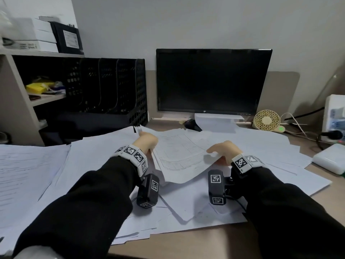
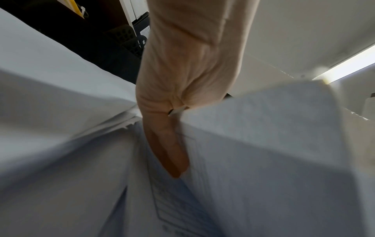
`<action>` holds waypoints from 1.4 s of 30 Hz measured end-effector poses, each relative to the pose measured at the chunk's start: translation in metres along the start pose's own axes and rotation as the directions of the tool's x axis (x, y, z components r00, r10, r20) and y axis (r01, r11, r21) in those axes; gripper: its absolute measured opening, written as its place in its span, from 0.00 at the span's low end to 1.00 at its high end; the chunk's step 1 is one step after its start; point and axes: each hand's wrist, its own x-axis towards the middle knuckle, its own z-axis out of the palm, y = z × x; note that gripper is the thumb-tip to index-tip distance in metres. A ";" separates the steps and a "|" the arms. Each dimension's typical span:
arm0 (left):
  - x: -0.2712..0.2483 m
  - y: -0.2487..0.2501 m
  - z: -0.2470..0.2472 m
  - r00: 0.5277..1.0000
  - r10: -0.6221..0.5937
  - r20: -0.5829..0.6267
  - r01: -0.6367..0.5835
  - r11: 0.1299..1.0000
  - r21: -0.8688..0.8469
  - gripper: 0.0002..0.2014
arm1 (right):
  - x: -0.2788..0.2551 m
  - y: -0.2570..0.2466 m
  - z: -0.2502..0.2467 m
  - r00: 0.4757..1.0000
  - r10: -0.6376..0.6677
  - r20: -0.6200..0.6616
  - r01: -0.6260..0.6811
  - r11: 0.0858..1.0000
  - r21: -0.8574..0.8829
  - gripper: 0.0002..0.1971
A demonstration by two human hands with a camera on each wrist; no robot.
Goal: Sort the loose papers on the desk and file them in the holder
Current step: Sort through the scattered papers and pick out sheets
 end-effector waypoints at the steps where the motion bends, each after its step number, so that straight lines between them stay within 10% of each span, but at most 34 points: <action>1: -0.004 0.001 -0.004 0.998 -0.047 0.046 0.052 0.991 -0.119 0.20 | 0.002 0.000 0.001 1.000 -0.002 0.004 0.002 1.000 0.000 0.15; 3: -0.009 0.008 -0.009 0.962 -0.189 0.197 0.237 0.936 -0.260 0.20 | 0.003 -0.003 0.002 1.000 -0.018 0.012 0.018 1.000 0.010 0.09; 13: -0.007 -0.009 -0.003 0.938 -0.028 0.347 0.240 0.774 -0.586 0.10 | -0.005 -0.010 0.005 0.992 -0.017 0.121 0.016 1.000 0.006 0.08; 20: -0.003 -0.007 -0.021 0.995 0.029 0.097 0.049 0.702 -0.710 0.17 | -0.019 -0.010 -0.027 0.954 -0.299 0.005 0.288 0.923 0.257 0.14; 28: -0.016 0.004 -0.050 0.938 0.166 -0.305 -0.340 0.257 -0.905 0.13 | -0.036 -0.007 -0.030 0.850 -0.524 0.045 0.476 0.802 0.361 0.15; 37: -0.040 0.001 -0.081 0.824 0.407 -0.395 -0.525 0.283 -0.803 0.18 | -0.045 -0.023 0.003 0.784 -0.616 -0.082 0.593 0.701 0.396 0.16; 42: -0.039 -0.014 -0.082 0.851 0.345 -0.396 -0.494 0.269 -0.827 0.19 | -0.047 -0.032 0.010 0.751 -0.636 -0.181 0.642 0.636 0.428 0.17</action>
